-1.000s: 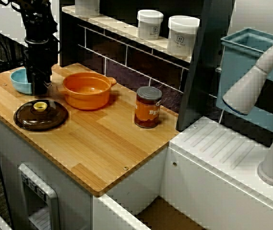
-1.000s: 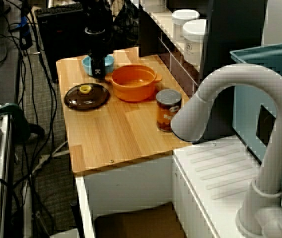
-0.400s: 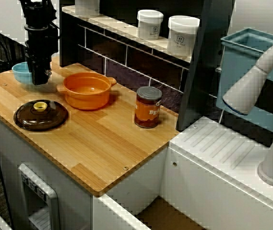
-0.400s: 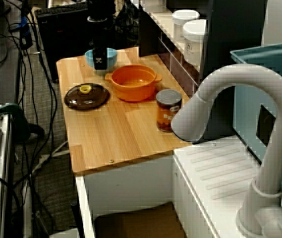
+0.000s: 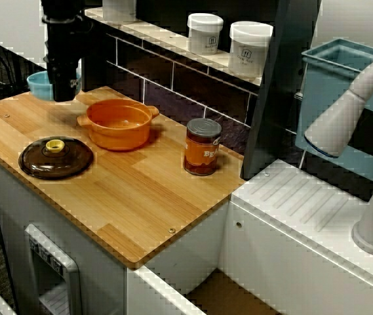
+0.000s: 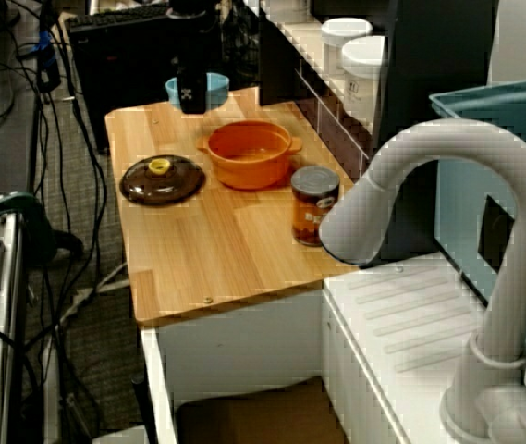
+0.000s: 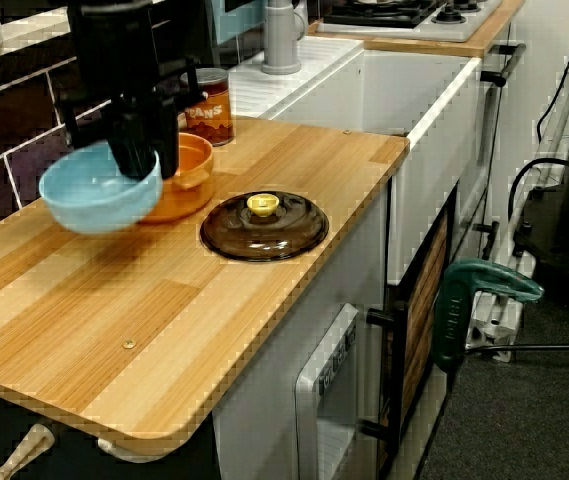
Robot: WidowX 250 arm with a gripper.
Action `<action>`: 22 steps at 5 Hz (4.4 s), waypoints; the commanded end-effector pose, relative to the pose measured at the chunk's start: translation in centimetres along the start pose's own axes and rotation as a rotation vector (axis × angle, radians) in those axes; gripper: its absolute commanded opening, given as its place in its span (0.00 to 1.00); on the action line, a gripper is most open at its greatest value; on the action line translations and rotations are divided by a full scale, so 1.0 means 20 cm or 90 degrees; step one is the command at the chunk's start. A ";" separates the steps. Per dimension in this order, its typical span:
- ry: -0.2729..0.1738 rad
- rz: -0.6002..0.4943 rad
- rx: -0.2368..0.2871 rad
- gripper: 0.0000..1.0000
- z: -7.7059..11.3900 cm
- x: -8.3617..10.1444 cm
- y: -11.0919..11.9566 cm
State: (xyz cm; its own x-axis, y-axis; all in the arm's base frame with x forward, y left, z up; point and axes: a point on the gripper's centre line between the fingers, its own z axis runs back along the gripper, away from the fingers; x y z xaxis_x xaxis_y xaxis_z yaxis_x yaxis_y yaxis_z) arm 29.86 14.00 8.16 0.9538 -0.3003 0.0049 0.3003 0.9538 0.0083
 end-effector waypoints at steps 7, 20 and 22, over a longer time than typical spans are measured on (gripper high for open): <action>-0.059 -0.261 0.066 0.00 0.41 0.07 -0.56; 0.018 -0.345 0.018 1.00 0.05 -0.04 -0.78; 0.016 -0.327 0.021 1.00 0.05 -0.08 -0.55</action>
State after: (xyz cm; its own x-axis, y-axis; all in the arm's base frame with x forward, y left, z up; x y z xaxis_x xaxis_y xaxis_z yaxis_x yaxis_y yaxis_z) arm 25.25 3.46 8.20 0.6896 -0.7221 -0.0550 0.7234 0.6904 0.0043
